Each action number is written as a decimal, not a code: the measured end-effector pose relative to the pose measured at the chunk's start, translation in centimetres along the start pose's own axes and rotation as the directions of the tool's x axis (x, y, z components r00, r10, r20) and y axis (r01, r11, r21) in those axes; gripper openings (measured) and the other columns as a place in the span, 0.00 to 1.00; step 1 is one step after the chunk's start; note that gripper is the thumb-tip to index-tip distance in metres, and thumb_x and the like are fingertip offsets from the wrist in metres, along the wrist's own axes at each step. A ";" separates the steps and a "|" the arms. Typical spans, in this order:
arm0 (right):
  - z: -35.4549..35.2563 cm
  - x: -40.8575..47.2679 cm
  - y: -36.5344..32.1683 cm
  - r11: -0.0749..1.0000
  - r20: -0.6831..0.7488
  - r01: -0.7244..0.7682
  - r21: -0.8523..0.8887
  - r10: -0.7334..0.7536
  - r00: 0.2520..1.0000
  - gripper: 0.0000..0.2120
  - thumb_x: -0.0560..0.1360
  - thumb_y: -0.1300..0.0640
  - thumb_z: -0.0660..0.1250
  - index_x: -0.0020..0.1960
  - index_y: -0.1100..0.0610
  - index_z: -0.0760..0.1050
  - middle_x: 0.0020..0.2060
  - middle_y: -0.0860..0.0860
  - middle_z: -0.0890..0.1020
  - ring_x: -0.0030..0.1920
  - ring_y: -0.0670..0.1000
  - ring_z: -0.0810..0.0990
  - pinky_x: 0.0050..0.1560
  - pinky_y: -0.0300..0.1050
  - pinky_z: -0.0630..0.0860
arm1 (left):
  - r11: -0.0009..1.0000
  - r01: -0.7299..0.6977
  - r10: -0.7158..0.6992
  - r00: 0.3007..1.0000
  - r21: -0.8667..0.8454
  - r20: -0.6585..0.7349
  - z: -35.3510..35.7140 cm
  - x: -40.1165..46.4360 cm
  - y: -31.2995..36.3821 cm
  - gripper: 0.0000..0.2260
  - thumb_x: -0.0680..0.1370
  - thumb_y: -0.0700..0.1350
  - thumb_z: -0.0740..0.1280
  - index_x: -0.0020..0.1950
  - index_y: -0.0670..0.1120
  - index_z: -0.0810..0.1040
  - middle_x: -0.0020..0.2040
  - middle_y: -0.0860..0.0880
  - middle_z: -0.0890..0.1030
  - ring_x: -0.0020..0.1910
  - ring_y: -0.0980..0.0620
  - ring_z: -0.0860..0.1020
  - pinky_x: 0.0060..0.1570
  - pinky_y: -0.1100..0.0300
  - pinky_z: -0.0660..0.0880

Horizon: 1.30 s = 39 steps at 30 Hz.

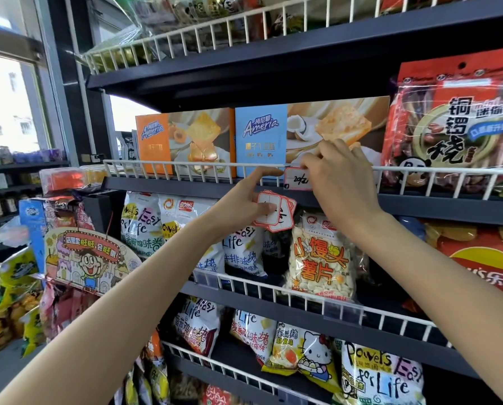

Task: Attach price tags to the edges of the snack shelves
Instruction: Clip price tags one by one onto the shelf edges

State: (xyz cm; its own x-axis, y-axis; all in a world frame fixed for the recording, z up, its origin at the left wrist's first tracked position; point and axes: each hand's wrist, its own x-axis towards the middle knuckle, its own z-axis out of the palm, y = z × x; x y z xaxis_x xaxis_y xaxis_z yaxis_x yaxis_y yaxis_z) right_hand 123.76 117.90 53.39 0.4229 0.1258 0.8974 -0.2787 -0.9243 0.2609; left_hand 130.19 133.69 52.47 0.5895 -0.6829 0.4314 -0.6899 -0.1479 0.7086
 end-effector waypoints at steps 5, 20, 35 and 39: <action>0.0 0.2 0.2 1.000 0.031 0.003 -0.014 -0.002 1.000 0.13 0.66 0.71 0.71 0.49 0.60 0.79 0.42 0.57 0.79 0.47 0.60 0.75 0.42 0.51 0.71 | 1.000 0.013 -0.012 1.000 -0.001 0.012 0.0 -0.1 0.5 0.21 0.79 0.35 0.61 0.69 0.50 0.63 0.19 0.57 0.72 0.19 0.61 0.69 0.23 0.71 0.65; -1.2 1.2 0.7 0.994 0.138 0.005 0.108 -0.020 0.990 0.08 0.78 0.62 0.61 0.53 0.54 0.78 0.47 0.52 0.78 0.53 0.53 0.73 0.39 0.45 0.66 | 1.000 0.011 -0.011 1.000 -0.027 0.007 0.0 -0.5 1.3 0.21 0.78 0.32 0.61 0.69 0.48 0.64 0.20 0.58 0.73 0.20 0.63 0.71 0.23 0.74 0.65; -2.3 2.6 1.5 0.988 0.230 0.018 0.153 -0.053 0.972 0.12 0.79 0.61 0.60 0.54 0.49 0.79 0.46 0.53 0.79 0.49 0.56 0.76 0.37 0.47 0.71 | 1.000 0.009 -0.009 1.000 0.006 0.004 -0.2 -0.4 1.1 0.21 0.78 0.35 0.62 0.68 0.50 0.65 0.18 0.59 0.71 0.20 0.62 0.69 0.24 0.73 0.65; -2.4 2.1 1.0 0.994 0.221 0.007 0.111 -0.032 0.975 0.12 0.79 0.60 0.60 0.55 0.48 0.79 0.48 0.53 0.80 0.49 0.56 0.77 0.35 0.45 0.68 | 1.000 0.009 -0.009 1.000 0.009 -0.003 -0.1 -0.5 1.2 0.22 0.78 0.34 0.62 0.69 0.50 0.64 0.17 0.59 0.70 0.19 0.62 0.68 0.23 0.74 0.64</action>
State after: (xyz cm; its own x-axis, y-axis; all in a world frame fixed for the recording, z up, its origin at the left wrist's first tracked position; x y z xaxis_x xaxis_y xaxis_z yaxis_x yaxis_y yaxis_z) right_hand 122.29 118.07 56.36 0.6118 0.0722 0.7877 -0.1779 -0.9578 0.2259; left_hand 129.10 133.95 53.10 0.5966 -0.6795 0.4270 -0.6888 -0.1605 0.7070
